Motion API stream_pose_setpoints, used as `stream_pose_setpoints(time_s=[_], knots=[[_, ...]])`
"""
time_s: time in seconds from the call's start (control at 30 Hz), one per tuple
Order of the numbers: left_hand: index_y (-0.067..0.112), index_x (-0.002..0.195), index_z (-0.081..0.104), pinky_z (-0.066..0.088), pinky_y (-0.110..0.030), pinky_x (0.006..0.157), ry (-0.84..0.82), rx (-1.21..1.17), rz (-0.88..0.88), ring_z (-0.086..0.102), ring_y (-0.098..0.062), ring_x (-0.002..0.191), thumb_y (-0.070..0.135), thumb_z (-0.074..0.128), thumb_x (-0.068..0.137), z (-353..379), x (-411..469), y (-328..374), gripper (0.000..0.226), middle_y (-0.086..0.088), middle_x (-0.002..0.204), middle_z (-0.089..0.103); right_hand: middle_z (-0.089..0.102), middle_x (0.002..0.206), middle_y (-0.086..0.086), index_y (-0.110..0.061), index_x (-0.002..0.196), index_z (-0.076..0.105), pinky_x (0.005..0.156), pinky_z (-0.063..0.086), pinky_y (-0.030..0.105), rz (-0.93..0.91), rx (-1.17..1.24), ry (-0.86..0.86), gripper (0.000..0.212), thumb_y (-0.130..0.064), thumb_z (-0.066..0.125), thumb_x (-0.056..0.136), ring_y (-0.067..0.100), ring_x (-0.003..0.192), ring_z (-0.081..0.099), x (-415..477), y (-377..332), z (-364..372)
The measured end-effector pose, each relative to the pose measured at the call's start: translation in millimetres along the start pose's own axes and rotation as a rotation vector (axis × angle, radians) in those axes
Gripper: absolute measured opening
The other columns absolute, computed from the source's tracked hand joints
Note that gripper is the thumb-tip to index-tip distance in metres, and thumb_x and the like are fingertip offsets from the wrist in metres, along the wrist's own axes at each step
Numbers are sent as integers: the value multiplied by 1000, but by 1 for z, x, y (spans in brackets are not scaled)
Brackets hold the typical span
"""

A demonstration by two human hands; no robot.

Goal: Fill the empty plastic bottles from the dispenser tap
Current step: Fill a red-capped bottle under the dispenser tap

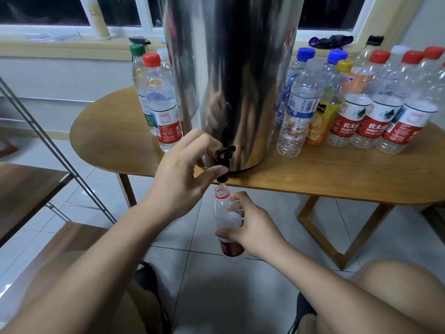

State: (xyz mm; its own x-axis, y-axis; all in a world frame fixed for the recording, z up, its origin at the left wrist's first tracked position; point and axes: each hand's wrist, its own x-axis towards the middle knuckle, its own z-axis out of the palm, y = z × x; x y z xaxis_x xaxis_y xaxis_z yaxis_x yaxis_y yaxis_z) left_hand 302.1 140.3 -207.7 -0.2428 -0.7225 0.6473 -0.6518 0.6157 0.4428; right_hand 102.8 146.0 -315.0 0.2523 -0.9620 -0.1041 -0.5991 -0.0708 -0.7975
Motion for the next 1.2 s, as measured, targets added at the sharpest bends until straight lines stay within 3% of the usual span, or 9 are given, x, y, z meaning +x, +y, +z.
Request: stream_pose_setpoints(time_s=[0.3,0.6,1.2], knots=[[11,107,68,52,-46,75,-11,-143,-47,62,-26,95,6,83,94,3,-2,-2,20,-1,104,63,61,125,-17,-44,126,44,98,59,39,6,46,16,71,-39,95,76,9,109,63,3,3,5],[10,107,67,50,-51,76,16,-129,-44,61,-27,94,10,75,101,4,-3,-1,10,1,101,62,60,121,-18,-45,126,44,90,54,29,-10,31,23,72,-39,95,76,6,106,61,3,4,5],[8,107,67,50,-49,75,1,-67,-4,59,-25,92,6,76,100,1,-3,1,11,0,104,62,65,123,-12,-40,124,46,98,57,38,-39,25,36,70,-40,96,75,13,110,65,4,6,8]])
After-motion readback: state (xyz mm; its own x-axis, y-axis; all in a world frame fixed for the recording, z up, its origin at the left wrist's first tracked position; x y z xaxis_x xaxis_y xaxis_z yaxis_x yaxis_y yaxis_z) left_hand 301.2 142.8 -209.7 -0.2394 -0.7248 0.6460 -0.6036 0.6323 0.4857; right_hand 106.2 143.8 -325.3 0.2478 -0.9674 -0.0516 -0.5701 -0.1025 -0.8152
